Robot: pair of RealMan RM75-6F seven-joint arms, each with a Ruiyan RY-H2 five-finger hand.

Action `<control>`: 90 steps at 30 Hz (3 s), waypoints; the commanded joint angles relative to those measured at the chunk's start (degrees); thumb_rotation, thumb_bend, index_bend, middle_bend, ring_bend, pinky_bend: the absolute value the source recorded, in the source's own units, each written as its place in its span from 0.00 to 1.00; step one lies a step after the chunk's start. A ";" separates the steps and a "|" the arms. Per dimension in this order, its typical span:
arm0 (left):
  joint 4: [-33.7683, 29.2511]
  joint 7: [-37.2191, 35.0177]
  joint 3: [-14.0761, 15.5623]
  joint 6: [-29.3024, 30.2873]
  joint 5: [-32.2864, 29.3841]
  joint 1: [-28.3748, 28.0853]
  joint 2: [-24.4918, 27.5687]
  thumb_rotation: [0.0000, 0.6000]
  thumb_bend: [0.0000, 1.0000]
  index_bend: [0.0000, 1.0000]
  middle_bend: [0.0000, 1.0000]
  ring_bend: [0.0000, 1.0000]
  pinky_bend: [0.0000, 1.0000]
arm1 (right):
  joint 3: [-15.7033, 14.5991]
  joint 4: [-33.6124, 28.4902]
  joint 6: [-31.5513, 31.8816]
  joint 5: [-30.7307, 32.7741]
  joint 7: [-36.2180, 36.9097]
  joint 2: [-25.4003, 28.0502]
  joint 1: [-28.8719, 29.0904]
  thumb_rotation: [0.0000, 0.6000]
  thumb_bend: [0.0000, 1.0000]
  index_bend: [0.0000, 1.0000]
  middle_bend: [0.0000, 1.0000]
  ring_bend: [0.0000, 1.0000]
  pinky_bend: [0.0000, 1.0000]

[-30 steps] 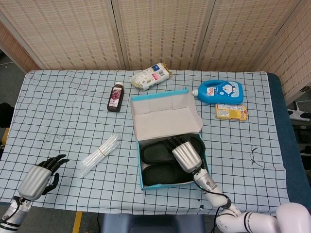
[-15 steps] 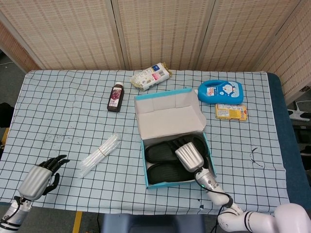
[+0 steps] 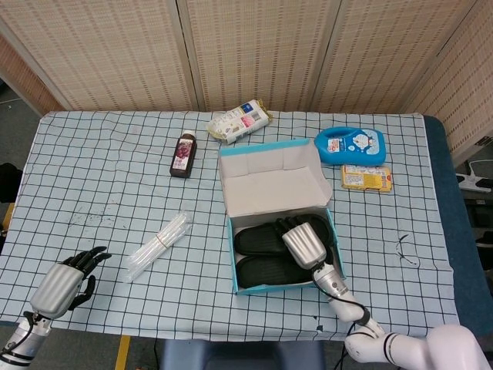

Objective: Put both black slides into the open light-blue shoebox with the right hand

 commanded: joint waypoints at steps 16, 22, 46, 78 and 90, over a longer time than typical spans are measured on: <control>0.14 0.37 0.10 -0.24 0.06 -0.09 -0.15 1.00 0.71 0.21 0.14 0.23 0.45 | 3.65 -19.99 -4.33 5.24 5.76 12.90 0.15 1.00 0.00 0.00 0.01 0.00 0.10; 0.26 0.32 0.17 -0.25 0.23 -0.16 -0.17 1.00 0.71 0.21 0.14 0.23 0.45 | 3.60 -22.90 -5.08 5.68 7.21 15.90 0.06 1.00 0.00 0.00 0.00 0.00 0.09; 0.26 0.23 0.49 -1.22 -0.06 -0.34 -0.23 1.00 0.71 0.21 0.14 0.23 0.45 | 3.61 -22.32 5.08 4.40 6.60 17.25 -5.76 1.00 0.01 0.57 0.56 0.47 0.68; 0.28 -0.13 0.70 -1.09 0.12 -0.33 0.03 1.00 0.71 0.21 0.13 0.23 0.45 | 2.14 -14.98 0.61 6.53 7.68 13.72 -5.90 1.00 0.02 0.57 0.56 0.47 0.68; 0.25 -0.16 0.75 -1.19 0.17 -0.40 0.06 1.00 0.71 0.21 0.14 0.23 0.45 | 2.56 -16.05 0.93 6.54 7.68 14.39 -6.11 1.00 0.02 0.57 0.56 0.47 0.68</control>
